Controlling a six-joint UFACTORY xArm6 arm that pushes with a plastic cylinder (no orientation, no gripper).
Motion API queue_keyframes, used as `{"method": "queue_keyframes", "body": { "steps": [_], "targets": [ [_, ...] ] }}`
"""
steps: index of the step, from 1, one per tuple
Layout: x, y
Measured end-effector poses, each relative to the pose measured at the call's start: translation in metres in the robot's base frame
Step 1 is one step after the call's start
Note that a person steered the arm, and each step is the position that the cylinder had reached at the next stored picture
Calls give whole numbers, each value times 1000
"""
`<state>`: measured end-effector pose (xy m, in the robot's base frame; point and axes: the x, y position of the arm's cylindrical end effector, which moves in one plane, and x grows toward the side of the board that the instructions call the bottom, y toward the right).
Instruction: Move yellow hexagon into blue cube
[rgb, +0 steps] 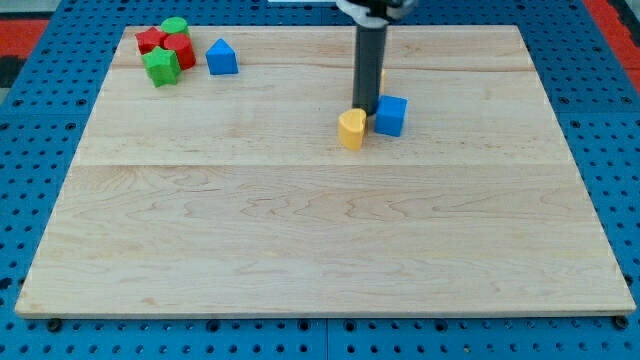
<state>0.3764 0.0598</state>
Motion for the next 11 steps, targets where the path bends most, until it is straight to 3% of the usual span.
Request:
{"method": "queue_keyframes", "body": {
  "steps": [1, 2, 4, 5, 7, 8, 11],
  "targets": [
    [40, 14],
    [34, 27],
    [-16, -17],
    [-29, -75],
    [-92, -48],
    [-98, -16],
    [-5, 43]
  ]
}}
